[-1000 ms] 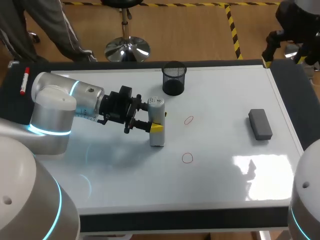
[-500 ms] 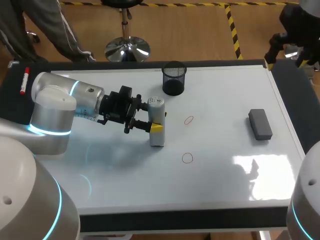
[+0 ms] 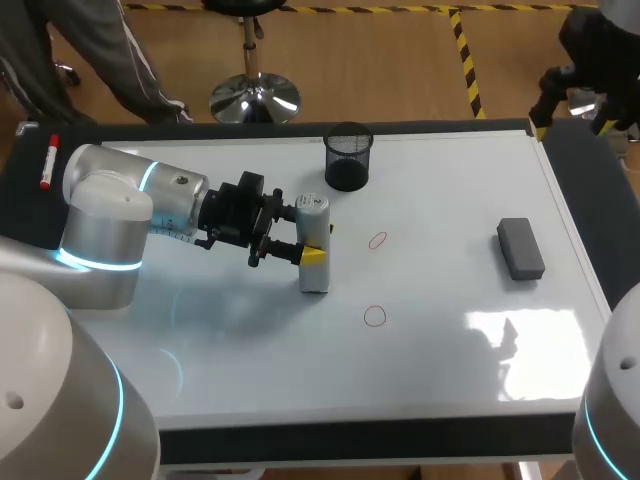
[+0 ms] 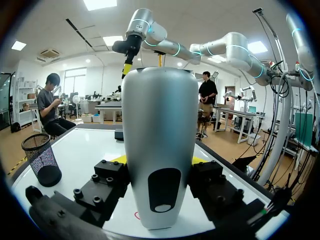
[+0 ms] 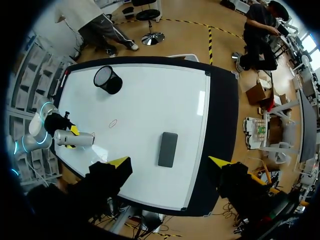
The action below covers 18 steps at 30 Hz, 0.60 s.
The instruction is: Pick up the inspection probe, press it on each red-marked spot on the whiteboard one by one, put down the probe, pick up the eraser, and wipe off all the red marks.
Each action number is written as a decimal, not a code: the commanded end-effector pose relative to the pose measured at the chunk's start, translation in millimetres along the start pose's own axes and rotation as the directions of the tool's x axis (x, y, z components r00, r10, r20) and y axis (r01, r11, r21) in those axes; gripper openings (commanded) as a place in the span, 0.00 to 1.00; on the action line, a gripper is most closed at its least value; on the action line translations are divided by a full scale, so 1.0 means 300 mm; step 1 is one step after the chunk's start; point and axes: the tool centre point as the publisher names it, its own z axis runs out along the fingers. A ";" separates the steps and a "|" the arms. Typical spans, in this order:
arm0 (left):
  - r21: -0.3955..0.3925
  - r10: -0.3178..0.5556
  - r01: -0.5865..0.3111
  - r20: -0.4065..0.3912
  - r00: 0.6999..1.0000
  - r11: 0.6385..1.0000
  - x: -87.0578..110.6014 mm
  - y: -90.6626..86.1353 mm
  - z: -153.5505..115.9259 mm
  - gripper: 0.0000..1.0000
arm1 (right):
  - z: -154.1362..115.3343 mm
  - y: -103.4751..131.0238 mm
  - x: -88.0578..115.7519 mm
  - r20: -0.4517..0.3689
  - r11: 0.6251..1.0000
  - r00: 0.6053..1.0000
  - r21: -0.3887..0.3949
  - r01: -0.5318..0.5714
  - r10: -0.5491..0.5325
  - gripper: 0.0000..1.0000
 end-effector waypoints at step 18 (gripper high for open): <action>0.003 0.000 0.000 0.000 1.000 1.000 0.003 0.031 0.005 0.00 | 0.087 -0.057 0.014 0.061 0.992 0.992 -0.080 -0.102 0.107 1.00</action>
